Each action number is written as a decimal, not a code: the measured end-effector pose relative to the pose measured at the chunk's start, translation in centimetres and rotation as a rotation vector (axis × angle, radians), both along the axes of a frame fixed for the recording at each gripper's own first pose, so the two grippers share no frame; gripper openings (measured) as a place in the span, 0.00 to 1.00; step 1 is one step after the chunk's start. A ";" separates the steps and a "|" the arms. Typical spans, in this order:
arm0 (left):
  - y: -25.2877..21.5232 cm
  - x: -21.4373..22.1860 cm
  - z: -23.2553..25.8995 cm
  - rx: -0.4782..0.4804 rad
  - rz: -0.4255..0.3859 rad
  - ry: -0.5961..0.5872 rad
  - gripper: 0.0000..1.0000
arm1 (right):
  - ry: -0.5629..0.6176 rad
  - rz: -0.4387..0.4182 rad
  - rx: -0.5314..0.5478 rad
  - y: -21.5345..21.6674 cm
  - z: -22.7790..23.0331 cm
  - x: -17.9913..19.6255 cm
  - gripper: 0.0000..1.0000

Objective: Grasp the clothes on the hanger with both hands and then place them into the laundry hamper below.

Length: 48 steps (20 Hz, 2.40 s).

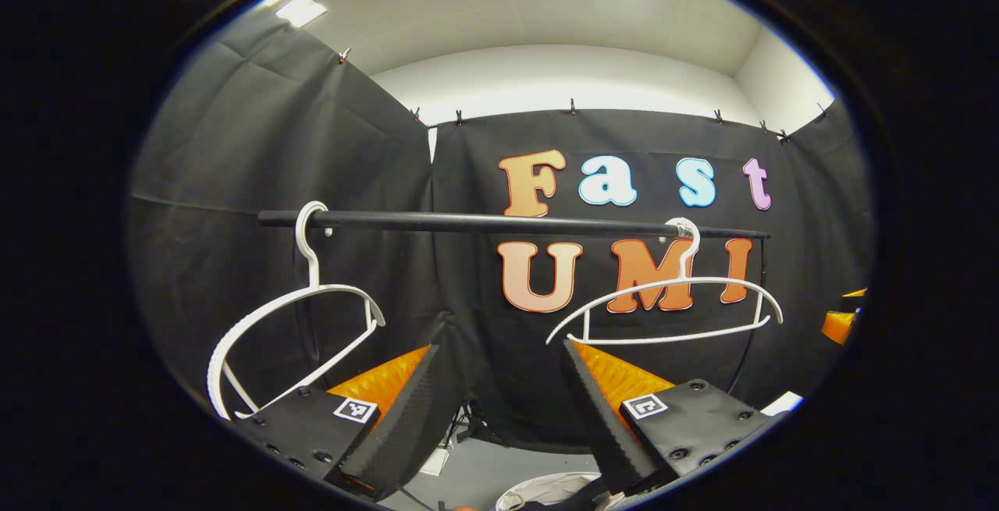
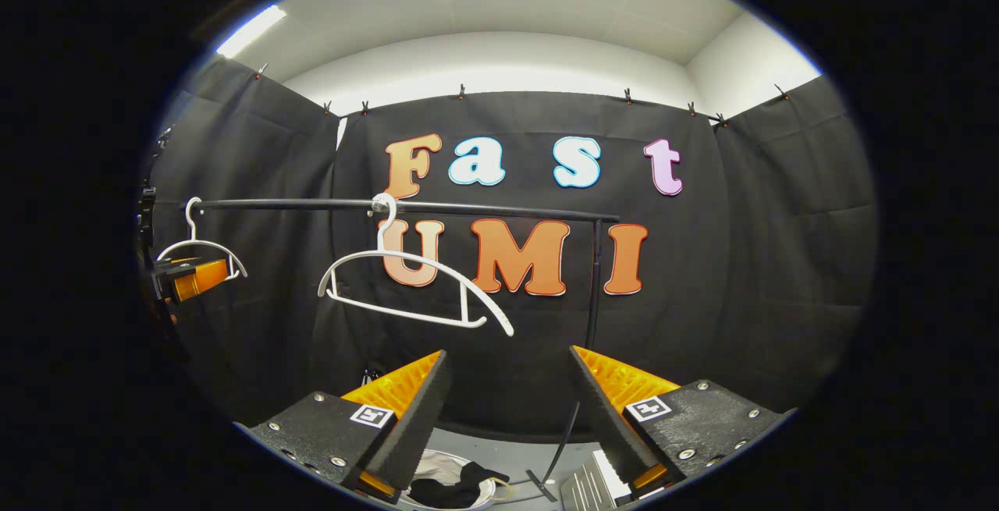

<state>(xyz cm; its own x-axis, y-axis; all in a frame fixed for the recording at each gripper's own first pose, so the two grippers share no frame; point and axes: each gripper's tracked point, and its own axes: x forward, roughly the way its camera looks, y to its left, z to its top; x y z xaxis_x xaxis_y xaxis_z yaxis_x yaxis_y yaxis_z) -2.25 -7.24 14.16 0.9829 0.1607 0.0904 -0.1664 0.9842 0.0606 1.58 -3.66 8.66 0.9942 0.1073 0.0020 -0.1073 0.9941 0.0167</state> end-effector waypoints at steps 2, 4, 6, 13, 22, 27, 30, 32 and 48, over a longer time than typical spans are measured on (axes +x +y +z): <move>-0.2 0.3 0.2 0.004 -0.003 -0.002 0.99 | -0.001 -0.001 0.000 0.0 0.1 0.2 0.93; -0.3 0.7 0.5 0.011 -0.006 -0.006 0.99 | -0.005 -0.003 0.000 0.0 0.2 0.4 0.93; -0.3 1.0 0.5 0.017 -0.006 -0.014 0.99 | -0.009 -0.003 0.000 0.0 0.2 0.5 0.93; 0.1 1.6 0.6 0.022 0.001 -0.016 0.99 | -0.019 -0.006 0.001 0.1 0.5 0.3 0.93; 0.1 2.1 0.8 0.034 0.009 -0.021 0.98 | -0.032 -0.004 0.000 0.3 0.8 1.0 0.93; 0.1 2.4 0.8 0.028 0.004 -0.021 0.98 | -0.031 -0.006 -0.001 0.3 0.7 1.3 0.93; 0.3 2.4 1.0 0.040 0.008 -0.024 0.98 | -0.036 -0.008 0.001 0.2 0.9 1.3 0.93; 0.1 2.6 1.2 0.047 0.005 -0.025 0.98 | -0.040 -0.011 -0.002 0.1 1.1 1.4 0.93; -0.7 2.5 1.5 0.054 0.005 -0.032 0.99 | -0.044 -0.015 0.001 -0.5 1.0 1.1 0.92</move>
<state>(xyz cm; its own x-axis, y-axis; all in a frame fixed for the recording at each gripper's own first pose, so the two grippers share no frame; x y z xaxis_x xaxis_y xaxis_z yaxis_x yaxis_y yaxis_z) 0.24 -7.91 15.61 0.9786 0.1595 0.1302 -0.1739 0.9788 0.1078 2.67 -4.15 9.69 0.9947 0.0925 0.0456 -0.0932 0.9956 0.0132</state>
